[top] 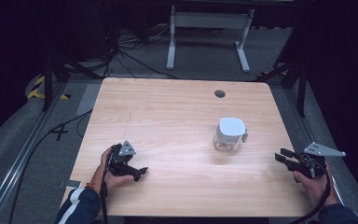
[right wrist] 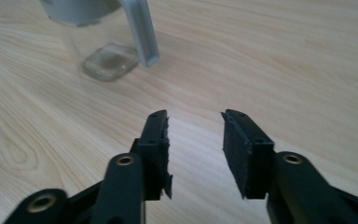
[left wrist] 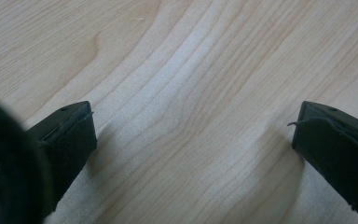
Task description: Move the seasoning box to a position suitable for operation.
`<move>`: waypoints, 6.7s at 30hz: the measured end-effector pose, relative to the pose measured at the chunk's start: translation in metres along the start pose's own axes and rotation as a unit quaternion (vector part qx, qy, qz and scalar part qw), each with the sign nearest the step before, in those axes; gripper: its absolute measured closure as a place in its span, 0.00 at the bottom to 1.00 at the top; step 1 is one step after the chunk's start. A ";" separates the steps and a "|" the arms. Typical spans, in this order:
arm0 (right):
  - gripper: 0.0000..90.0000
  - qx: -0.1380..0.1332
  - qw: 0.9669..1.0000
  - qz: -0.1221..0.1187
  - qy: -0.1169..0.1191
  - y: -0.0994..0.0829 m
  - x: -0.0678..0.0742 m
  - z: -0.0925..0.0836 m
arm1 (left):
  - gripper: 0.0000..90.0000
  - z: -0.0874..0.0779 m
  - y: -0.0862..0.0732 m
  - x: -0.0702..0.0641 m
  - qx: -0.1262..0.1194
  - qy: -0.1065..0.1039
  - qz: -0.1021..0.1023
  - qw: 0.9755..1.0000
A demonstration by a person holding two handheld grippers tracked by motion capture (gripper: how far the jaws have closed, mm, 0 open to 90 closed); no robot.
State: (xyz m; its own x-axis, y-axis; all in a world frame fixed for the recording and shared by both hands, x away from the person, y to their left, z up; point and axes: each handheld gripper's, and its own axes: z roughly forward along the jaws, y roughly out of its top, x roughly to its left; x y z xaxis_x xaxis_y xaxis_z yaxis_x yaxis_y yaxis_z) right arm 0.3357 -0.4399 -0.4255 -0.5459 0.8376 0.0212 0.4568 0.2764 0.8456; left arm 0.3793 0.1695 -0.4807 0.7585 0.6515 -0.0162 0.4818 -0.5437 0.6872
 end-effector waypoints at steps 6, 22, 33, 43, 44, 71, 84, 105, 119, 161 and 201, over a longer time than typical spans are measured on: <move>0.89 -0.002 0.999 -0.051 0.014 0.027 0.013 0.008 | 0.00 0.000 0.000 0.000 0.000 0.001 -0.003 1.000; 1.00 -0.030 0.993 -0.107 0.039 0.105 0.041 0.042 | 0.00 0.000 0.000 -0.001 -0.001 0.004 -0.005 1.000; 1.00 -0.025 0.988 -0.136 0.071 0.129 0.052 0.063 | 0.00 0.000 0.000 0.000 0.001 0.002 -0.003 1.000; 1.00 -0.004 0.987 -0.143 0.072 0.125 0.052 0.069 | 0.00 0.000 0.000 0.000 0.001 0.002 -0.003 1.000; 1.00 -0.006 0.987 -0.142 0.072 0.125 0.052 0.071 | 0.00 0.000 0.000 0.000 0.001 0.002 -0.003 1.000; 1.00 -0.003 0.990 -0.117 0.077 0.124 0.044 0.085 | 0.00 0.000 0.000 0.000 -0.001 0.002 -0.003 1.000; 1.00 -0.004 0.990 -0.115 0.079 0.121 0.044 0.082 | 0.23 0.000 0.005 -0.003 -0.019 -0.001 0.009 1.000; 1.00 -0.012 0.992 -0.102 0.071 0.119 0.042 0.081 | 0.80 0.040 0.147 -0.061 -0.111 -0.072 0.121 0.984; 1.00 -0.014 0.992 -0.103 0.071 0.117 0.041 0.080 | 0.90 0.071 0.199 -0.085 -0.125 -0.086 0.138 0.979; 1.00 -0.004 0.991 -0.119 0.065 0.112 0.043 0.075 | 0.97 0.074 0.249 -0.108 -0.149 -0.074 0.160 0.973; 1.00 0.014 0.990 -0.124 0.064 0.093 0.038 0.055 | 0.89 0.056 0.257 -0.117 -0.142 -0.066 0.186 0.970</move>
State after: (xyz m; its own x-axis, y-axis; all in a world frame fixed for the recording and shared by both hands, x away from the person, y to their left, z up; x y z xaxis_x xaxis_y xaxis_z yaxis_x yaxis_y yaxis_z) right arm 0.3959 -0.3569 -0.3752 -0.7280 0.6758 -0.1156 0.3160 0.4803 0.8182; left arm 0.4388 -0.0762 -0.3429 0.9150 0.3546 0.1922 0.0375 -0.5491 0.8349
